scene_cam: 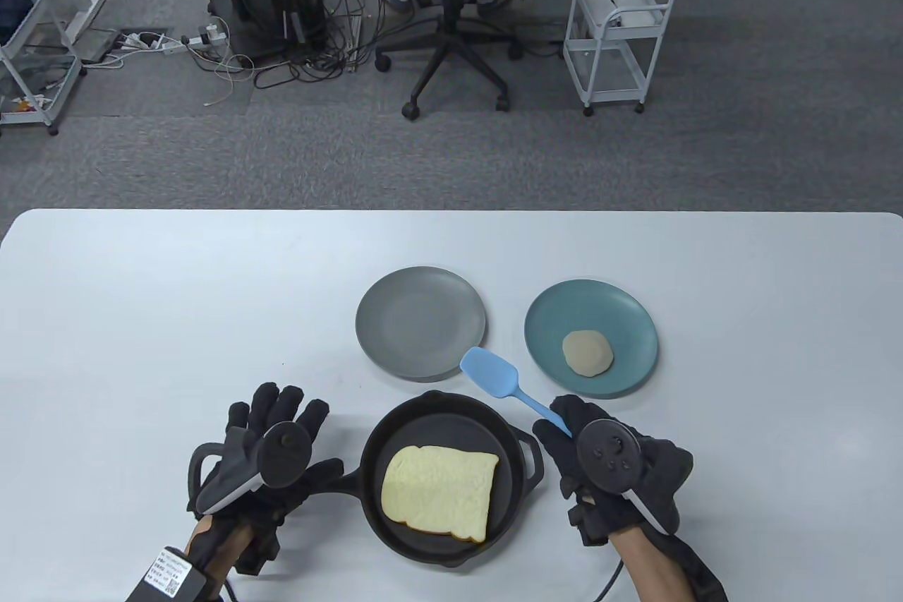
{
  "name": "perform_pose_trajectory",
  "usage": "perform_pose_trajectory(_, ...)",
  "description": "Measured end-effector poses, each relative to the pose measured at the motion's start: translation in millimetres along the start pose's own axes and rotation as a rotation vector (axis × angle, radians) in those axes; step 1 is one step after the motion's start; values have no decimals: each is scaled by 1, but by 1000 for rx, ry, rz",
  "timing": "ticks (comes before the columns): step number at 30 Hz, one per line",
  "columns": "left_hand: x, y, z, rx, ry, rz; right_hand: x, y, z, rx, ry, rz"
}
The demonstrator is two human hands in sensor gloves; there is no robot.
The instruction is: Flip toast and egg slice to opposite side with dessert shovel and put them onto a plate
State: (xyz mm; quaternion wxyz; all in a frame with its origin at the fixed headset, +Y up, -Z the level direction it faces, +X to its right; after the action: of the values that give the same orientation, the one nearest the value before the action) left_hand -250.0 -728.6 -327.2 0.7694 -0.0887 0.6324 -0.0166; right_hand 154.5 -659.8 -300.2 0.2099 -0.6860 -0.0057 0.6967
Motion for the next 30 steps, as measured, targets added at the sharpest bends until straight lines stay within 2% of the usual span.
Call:
perform_pose_trajectory(6,-2,4,-5,-13,5,10,-13,-9,-8,29,0,-33)
perform_pose_trajectory(10,-2,-2,0,-16,-39,-53,-18,-13,-10,17,6,-52)
perform_pose_trajectory(13,-1,-15,12,-8,-104,-148,-19,-16,-9,21,4,-64)
perform_pose_trajectory(16,0,-31,29,80,-157,-231,-19,-14,-9,11,1,-50)
perform_pose_trajectory(20,1,-47,45,193,-182,-274,-19,-10,-11,1,9,-35)
perform_pose_trajectory(22,2,-46,48,231,-162,-234,-18,-9,-13,3,14,-26)
perform_pose_trajectory(30,8,-49,43,158,-114,-172,-16,1,-17,-7,32,17)
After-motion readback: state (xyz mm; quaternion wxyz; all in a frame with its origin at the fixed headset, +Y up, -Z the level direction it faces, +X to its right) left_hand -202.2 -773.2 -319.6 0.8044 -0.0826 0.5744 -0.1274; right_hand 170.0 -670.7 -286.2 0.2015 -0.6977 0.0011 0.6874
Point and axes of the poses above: the tracker on the back of each hand, its own z axis roughly to the thumb side, its own x axis roughly from the wrist to the fingertips, y = z × x, the point moved 4 cm from there along x, roughly from the wrist to the fingertips, and after that the axes turned 2 degrees about -x, right-handed, at the moved point
